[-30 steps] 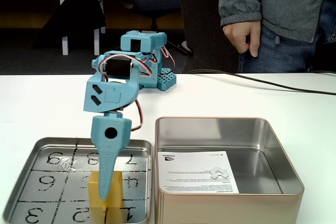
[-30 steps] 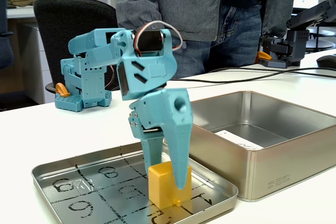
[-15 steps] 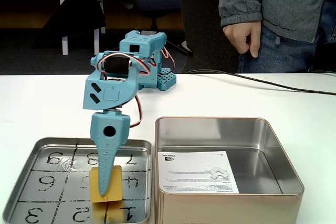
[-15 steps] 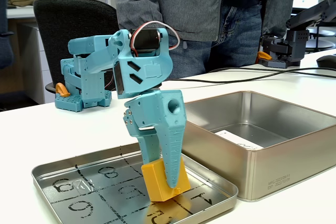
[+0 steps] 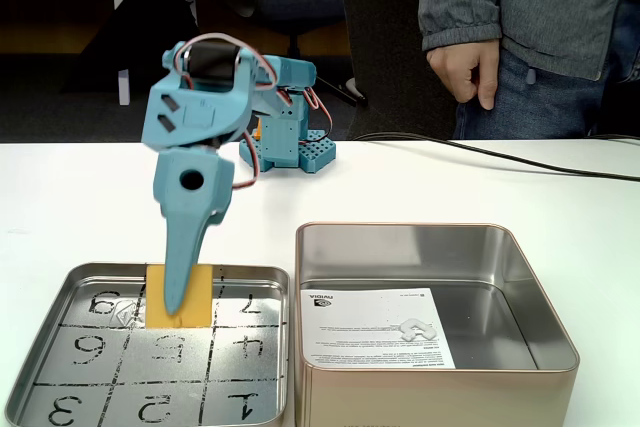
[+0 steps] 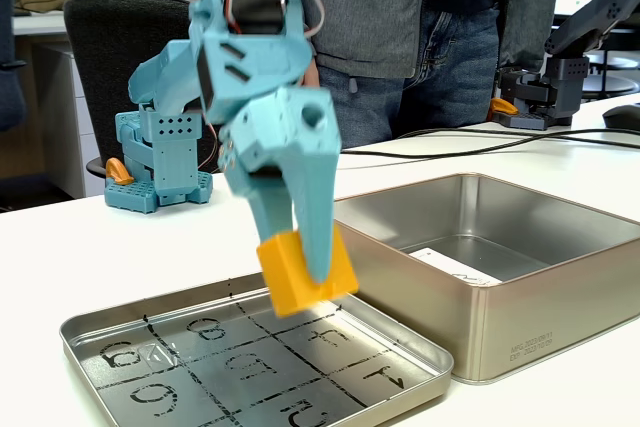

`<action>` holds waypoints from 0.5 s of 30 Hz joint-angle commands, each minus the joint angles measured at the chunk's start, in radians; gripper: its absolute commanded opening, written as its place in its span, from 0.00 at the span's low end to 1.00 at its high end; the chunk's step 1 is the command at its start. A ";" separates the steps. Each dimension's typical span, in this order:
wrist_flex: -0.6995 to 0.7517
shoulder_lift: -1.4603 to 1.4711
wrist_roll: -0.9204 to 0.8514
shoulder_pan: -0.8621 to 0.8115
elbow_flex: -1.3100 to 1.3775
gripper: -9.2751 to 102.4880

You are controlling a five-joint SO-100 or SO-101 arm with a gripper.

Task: Grasp a lego block and put it in the bin.

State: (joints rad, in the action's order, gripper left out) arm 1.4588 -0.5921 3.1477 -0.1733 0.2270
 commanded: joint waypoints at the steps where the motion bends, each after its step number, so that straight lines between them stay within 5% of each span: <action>1: 0.026 -0.137 0.026 0.021 0.038 0.08; 15: 0.075 -0.193 0.000 0.299 0.034 0.08</action>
State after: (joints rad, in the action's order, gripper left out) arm 1.5110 -0.6888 3.1462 0.0644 0.2255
